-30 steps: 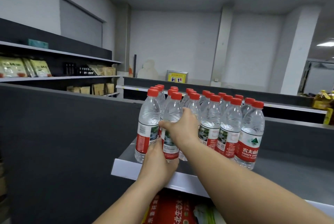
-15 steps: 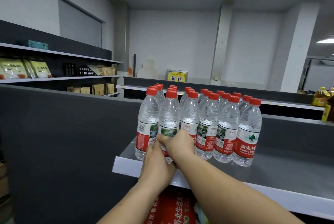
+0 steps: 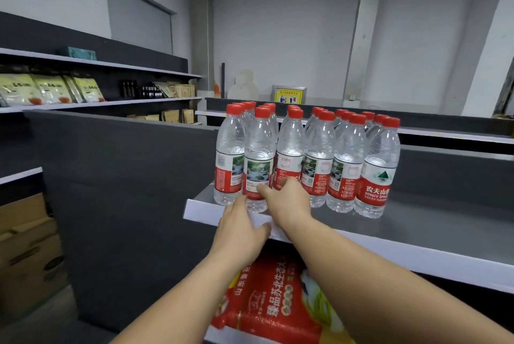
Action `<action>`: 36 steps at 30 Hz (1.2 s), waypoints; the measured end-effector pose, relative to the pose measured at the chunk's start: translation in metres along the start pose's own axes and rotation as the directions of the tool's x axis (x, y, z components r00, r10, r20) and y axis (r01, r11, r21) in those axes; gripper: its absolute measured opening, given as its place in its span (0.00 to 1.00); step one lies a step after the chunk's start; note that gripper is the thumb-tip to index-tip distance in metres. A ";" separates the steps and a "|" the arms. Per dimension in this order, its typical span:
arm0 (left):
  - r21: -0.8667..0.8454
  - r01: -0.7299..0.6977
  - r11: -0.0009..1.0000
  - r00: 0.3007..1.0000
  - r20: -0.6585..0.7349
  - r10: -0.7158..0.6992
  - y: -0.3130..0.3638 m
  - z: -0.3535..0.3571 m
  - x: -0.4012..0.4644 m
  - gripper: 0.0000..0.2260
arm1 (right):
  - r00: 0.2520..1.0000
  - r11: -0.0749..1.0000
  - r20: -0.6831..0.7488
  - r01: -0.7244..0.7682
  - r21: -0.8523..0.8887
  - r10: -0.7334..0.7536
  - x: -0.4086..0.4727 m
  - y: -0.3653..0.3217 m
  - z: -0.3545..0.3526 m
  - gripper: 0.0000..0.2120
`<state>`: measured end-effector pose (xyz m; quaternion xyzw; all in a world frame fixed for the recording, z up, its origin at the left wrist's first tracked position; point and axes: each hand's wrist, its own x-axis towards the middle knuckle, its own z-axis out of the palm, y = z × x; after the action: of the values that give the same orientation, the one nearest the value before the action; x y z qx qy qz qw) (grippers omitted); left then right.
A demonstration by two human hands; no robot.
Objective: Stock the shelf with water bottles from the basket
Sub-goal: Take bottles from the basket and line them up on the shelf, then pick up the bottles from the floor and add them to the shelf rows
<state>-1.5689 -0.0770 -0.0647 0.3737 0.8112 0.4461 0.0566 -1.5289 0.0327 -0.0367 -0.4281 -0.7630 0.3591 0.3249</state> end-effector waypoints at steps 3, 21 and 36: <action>0.020 0.051 0.999 0.999 0.014 -0.051 -0.006 0.007 -0.029 0.33 | 1.000 0.999 0.000 0.014 0.050 -0.014 -0.024 0.014 -0.020 0.24; 0.044 0.317 0.947 0.835 0.460 -0.301 -0.089 0.148 -0.293 0.23 | 0.808 0.817 0.255 -0.568 0.099 0.530 -0.263 0.305 -0.077 0.13; 0.218 0.581 0.784 0.603 0.533 -0.594 -0.181 0.356 -0.403 0.22 | 0.586 0.645 0.343 -0.760 -0.083 0.734 -0.314 0.536 -0.081 0.10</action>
<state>-1.2303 -0.1578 -0.5124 0.2035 0.8367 0.2590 0.4376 -1.1061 -0.0223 -0.4954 -0.6264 -0.5431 0.5588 0.0200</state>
